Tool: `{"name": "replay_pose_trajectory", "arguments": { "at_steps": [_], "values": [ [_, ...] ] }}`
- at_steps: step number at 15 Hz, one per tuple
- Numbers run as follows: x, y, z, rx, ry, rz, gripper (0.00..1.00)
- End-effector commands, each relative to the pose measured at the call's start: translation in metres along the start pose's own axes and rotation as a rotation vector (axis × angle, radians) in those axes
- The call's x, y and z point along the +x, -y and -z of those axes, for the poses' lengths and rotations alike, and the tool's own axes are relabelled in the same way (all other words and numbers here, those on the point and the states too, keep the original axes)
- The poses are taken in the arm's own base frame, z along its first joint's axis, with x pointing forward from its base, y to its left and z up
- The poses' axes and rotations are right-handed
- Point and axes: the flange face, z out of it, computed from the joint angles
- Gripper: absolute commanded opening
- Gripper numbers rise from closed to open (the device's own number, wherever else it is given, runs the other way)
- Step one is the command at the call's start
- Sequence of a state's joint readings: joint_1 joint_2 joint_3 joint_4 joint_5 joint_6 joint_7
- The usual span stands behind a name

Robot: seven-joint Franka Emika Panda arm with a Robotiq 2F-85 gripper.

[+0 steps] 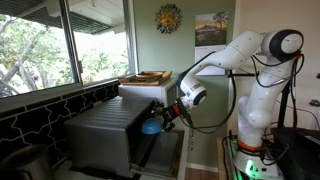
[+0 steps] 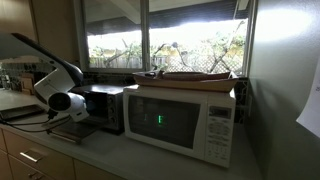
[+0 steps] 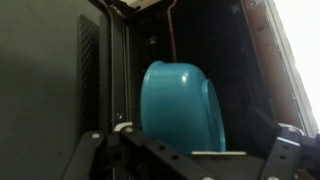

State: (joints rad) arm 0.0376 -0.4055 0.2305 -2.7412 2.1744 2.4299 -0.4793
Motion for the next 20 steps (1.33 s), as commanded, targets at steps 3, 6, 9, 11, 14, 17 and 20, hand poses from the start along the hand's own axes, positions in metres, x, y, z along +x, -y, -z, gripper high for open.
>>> {"name": "replay_pose_trajectory", "arguments": {
  "at_steps": [3,6,9,11,14,17,20],
  "values": [
    [-0.012,0.013,0.004,-0.026,-0.031,0.024,1.00],
    [-0.022,0.036,-0.001,0.035,-0.027,0.067,1.00],
    [-0.030,0.052,-0.006,0.065,-0.081,0.142,1.00],
    [-0.036,0.053,-0.012,0.021,-0.123,0.177,1.00],
    [-0.044,0.045,-0.021,-0.092,-0.190,0.222,1.00],
    [-0.049,0.050,-0.025,-0.145,-0.245,0.251,1.00],
    [-0.055,0.059,-0.030,-0.167,-0.272,0.315,1.00]
  ]
}}
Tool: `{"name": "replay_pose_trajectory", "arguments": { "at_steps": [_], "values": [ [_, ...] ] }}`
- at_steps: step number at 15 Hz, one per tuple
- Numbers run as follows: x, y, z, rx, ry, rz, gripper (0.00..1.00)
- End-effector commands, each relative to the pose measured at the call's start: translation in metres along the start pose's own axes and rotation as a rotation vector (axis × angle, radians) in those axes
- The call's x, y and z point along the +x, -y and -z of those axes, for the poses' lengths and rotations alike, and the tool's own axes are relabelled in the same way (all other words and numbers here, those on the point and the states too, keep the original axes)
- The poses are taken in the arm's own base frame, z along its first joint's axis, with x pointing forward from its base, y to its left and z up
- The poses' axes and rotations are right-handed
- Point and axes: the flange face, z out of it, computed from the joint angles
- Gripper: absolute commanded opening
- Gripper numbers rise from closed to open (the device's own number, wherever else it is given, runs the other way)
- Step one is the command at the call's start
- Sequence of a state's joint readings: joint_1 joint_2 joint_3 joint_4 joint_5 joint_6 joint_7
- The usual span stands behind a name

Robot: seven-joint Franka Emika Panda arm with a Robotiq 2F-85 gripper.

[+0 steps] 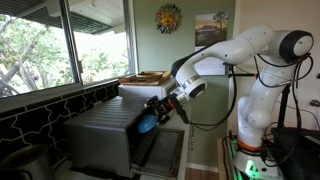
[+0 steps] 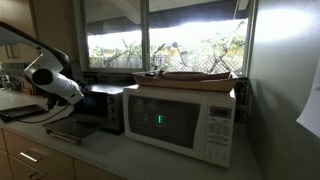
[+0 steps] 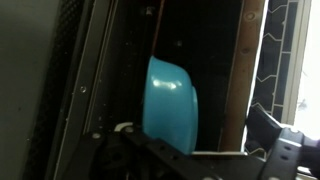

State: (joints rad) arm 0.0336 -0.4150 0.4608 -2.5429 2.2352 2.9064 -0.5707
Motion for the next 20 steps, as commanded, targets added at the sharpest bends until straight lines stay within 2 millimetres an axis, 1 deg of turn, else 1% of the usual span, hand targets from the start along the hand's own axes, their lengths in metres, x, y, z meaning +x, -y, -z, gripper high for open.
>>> {"name": "replay_pose_trajectory", "arguments": {
  "at_steps": [1,3,5,6,8,10,13,15,20],
  "values": [
    [-0.003,0.002,-0.012,-0.049,-0.019,0.082,1.00],
    [-0.001,0.007,-0.012,-0.004,0.010,0.151,1.00],
    [0.002,0.001,-0.016,-0.007,0.014,0.194,1.00],
    [-0.001,-0.004,-0.020,-0.029,0.032,0.175,1.00],
    [0.000,0.000,-0.019,-0.008,0.055,0.163,1.00],
    [-0.002,0.000,-0.019,0.050,0.143,0.198,1.00],
    [0.000,-0.010,-0.023,0.093,0.257,0.243,1.00],
    [0.006,-0.017,-0.024,0.091,0.289,0.306,1.00],
    [0.015,-0.014,-0.025,0.091,0.271,0.520,1.00]
  ]
}}
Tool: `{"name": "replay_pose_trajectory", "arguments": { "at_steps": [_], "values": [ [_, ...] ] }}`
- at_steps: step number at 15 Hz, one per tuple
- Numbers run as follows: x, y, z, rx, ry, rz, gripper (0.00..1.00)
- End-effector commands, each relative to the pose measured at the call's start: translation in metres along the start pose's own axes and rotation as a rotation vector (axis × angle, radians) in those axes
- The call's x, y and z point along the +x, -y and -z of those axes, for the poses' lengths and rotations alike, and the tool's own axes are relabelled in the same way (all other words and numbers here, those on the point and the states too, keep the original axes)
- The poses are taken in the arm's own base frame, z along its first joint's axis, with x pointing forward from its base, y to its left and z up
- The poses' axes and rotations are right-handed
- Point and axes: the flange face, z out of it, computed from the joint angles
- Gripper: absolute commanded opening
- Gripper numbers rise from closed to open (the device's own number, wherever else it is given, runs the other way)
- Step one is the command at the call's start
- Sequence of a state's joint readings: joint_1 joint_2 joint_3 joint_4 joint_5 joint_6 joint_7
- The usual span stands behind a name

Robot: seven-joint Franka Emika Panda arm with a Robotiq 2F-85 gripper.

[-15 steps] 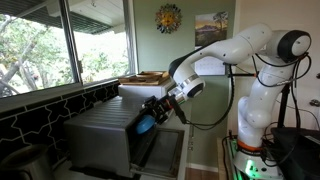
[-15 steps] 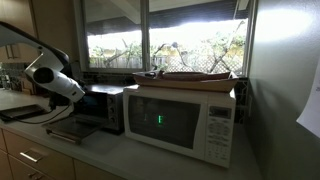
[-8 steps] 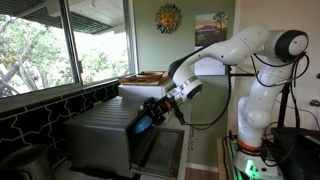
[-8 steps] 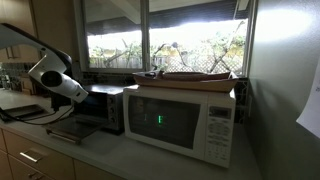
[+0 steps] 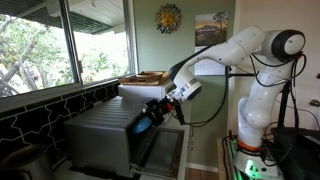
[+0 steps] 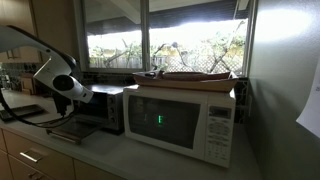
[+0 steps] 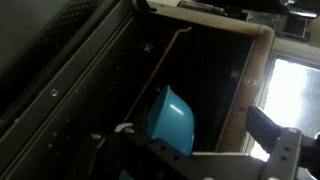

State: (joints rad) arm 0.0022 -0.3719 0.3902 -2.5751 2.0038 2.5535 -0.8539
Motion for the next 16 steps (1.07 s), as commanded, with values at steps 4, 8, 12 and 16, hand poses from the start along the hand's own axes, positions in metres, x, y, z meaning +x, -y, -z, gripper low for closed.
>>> {"name": "replay_pose_trajectory", "arguments": {
  "at_steps": [4,8,12,16],
  "values": [
    [0.002,-0.016,0.000,-0.054,0.009,0.280,1.00],
    [0.004,-0.024,-0.003,-0.103,0.004,0.379,1.00],
    [0.009,-0.022,-0.004,-0.167,-0.009,0.473,1.00],
    [0.011,-0.008,-0.010,-0.248,-0.052,0.568,1.00]
  ]
}}
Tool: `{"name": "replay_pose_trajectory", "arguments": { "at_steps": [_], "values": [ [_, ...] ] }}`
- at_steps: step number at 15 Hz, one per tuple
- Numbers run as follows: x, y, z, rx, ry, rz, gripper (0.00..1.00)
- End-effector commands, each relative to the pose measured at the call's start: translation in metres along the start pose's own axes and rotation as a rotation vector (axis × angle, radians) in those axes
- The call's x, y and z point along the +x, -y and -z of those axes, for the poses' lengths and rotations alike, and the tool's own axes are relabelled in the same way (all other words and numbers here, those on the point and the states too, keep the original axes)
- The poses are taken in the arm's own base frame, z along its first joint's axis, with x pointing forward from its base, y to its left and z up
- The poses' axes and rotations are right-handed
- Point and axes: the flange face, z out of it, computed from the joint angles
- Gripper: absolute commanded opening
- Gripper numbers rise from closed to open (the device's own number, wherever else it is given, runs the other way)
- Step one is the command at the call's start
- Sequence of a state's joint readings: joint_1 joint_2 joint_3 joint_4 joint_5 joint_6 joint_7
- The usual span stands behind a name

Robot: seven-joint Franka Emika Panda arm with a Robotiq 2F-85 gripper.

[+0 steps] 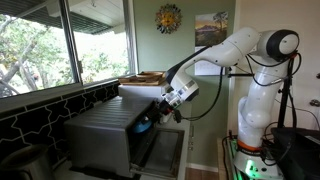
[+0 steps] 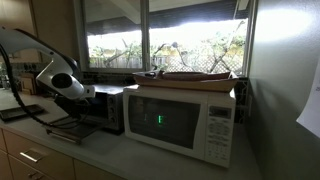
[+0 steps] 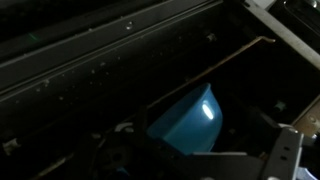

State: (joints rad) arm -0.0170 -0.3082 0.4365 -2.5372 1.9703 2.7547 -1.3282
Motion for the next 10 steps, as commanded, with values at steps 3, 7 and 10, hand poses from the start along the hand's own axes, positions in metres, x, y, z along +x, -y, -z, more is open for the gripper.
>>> {"name": "replay_pose_trajectory", "arguments": {
  "at_steps": [3,7,10],
  "values": [
    [0.005,0.016,-0.011,-0.134,-0.005,0.120,1.00],
    [-0.007,0.024,-0.018,-0.221,0.050,0.203,1.00],
    [-0.016,0.024,-0.025,-0.271,0.095,0.270,1.00]
  ]
}}
